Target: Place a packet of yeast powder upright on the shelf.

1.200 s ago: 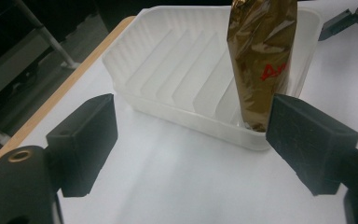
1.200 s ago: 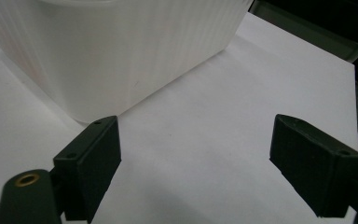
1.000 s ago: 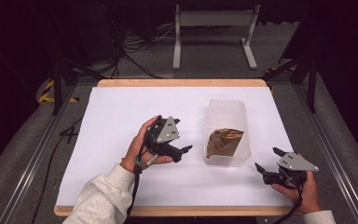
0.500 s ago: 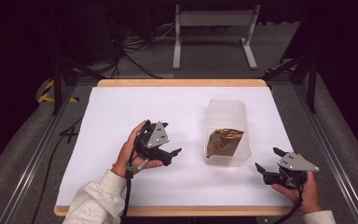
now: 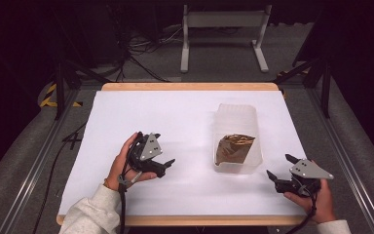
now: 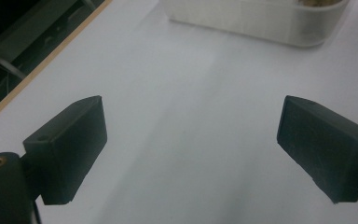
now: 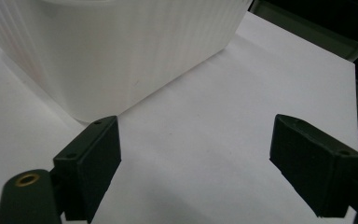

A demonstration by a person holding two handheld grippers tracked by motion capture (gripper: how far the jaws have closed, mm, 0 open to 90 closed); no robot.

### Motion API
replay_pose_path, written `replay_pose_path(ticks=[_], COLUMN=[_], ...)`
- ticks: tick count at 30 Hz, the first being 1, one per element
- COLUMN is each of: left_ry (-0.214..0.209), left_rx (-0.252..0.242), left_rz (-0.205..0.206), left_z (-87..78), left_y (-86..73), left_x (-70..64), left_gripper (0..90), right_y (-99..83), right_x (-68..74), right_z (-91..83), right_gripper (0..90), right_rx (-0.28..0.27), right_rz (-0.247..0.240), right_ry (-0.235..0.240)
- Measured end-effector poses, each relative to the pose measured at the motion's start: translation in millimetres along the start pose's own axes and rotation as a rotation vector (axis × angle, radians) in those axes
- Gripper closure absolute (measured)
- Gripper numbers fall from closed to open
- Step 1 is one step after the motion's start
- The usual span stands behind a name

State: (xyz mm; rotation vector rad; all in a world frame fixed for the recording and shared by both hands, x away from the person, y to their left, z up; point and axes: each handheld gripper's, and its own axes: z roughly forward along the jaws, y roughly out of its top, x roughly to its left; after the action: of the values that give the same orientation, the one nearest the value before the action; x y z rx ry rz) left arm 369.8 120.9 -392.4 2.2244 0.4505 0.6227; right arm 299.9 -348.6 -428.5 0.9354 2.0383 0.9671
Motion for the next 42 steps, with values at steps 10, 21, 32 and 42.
replay_pose_path(ticks=[10, 21, 32, 42], left_ry=[0.033, 0.078, 0.125, 0.177], left_rx=[0.029, 0.060, 0.065, -0.031], left_rz=[-0.053, -0.092, -0.204, -0.366], left_z=[-12.0, -30.3, -54.6, -88.3], left_y=[-36.0, -75.9, -118.2, -153.3], left_x=[4.6, 5.2, 3.6, 1.7], left_gripper=[8.5, 8.2, 7.3, 7.2], right_y=[0.7, 1.5, 3.7, 5.8], right_x=[0.7, 1.2, 2.8, 1.7], right_z=[0.5, 1.4, 3.9, 7.7], right_gripper=[16.9, 16.9, 16.9, 16.8], right_rx=[0.001, -0.002, -0.005, -0.011], right_rz=[-0.002, -0.005, -0.011, -0.007], right_ry=[0.005, 0.012, 0.025, 0.041])
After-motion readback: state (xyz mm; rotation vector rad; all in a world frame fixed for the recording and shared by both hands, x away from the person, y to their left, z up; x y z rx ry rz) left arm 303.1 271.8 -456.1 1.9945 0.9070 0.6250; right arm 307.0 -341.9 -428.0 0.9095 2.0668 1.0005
